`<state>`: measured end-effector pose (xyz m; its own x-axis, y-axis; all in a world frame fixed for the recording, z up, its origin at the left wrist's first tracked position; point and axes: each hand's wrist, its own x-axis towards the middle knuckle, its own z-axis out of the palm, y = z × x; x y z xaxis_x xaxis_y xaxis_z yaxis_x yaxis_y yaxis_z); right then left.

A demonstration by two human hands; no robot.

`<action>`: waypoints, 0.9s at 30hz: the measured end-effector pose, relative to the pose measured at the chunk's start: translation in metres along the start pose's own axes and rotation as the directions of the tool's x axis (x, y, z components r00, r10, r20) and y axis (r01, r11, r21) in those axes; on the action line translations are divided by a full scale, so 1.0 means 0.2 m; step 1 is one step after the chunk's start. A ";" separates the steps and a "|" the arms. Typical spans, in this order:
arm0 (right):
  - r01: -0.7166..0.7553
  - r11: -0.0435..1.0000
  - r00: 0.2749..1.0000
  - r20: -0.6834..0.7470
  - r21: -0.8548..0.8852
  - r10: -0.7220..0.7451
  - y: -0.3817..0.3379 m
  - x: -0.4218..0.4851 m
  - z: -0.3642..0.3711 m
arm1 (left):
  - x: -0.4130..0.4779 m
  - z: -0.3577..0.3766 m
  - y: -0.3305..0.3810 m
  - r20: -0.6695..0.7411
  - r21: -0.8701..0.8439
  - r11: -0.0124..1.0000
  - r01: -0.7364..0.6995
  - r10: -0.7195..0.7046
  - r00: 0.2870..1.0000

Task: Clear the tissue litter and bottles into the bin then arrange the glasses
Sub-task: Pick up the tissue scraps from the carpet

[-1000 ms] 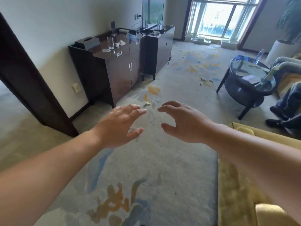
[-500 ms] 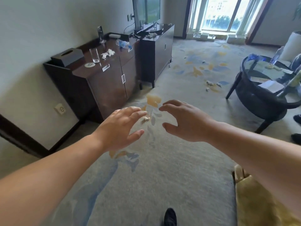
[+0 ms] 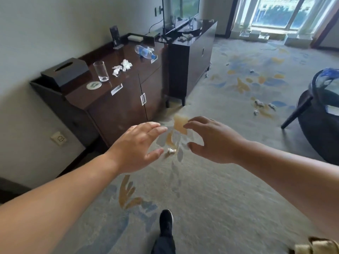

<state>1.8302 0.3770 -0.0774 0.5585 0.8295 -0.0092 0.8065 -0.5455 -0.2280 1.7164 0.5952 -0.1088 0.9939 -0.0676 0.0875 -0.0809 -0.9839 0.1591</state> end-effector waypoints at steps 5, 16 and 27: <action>-0.028 1.000 1.000 -0.014 0.003 0.028 0.23 0.50 -0.04 | 0.56 -0.01 -0.35 -0.008 -0.033 0.999 -0.021 0.020 1.000; -0.037 0.999 0.999 0.035 0.020 0.036 0.86 1.36 -0.10 | 1.54 0.09 -0.80 0.015 -0.059 0.997 -0.053 0.054 0.998; -0.059 0.990 0.973 0.231 0.130 0.028 1.59 2.12 0.24 | 2.32 0.64 -1.14 0.163 -0.130 0.988 0.080 -0.059 0.985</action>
<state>2.3151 0.5610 -0.2008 0.5206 0.8192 -0.2404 0.7400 -0.5734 -0.3516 2.2051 0.7677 -0.2295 0.9959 -0.0357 -0.0832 -0.0098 -0.9562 0.2925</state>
